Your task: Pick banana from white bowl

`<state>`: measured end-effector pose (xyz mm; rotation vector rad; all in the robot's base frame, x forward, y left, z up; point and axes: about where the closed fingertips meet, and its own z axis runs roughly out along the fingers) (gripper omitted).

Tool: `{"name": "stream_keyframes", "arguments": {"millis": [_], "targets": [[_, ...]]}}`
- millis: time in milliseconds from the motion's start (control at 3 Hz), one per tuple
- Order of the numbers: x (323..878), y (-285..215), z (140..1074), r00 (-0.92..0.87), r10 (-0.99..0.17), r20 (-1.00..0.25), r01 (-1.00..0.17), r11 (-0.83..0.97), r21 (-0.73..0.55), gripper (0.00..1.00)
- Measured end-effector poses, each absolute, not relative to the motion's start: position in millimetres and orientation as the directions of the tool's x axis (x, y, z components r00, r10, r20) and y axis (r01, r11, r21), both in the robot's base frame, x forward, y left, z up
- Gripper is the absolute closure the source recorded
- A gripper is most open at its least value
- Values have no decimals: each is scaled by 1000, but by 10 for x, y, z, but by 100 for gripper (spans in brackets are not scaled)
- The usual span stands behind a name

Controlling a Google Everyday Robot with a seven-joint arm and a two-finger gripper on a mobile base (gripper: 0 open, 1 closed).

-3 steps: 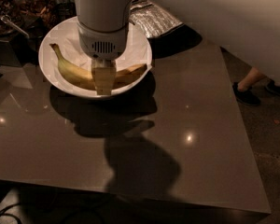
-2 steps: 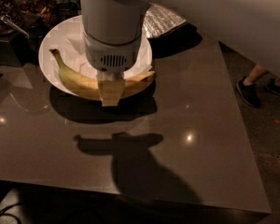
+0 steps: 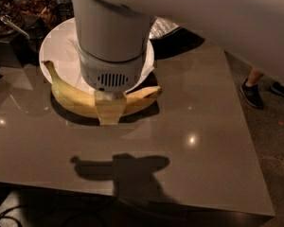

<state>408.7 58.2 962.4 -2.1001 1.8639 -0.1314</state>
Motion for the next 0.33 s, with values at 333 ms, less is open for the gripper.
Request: {"name": "stream_keyframes", "arguments": {"millis": [333], "targets": [[4070,585,9630,140,-979,-149,-949,-90,-304,100]]}}
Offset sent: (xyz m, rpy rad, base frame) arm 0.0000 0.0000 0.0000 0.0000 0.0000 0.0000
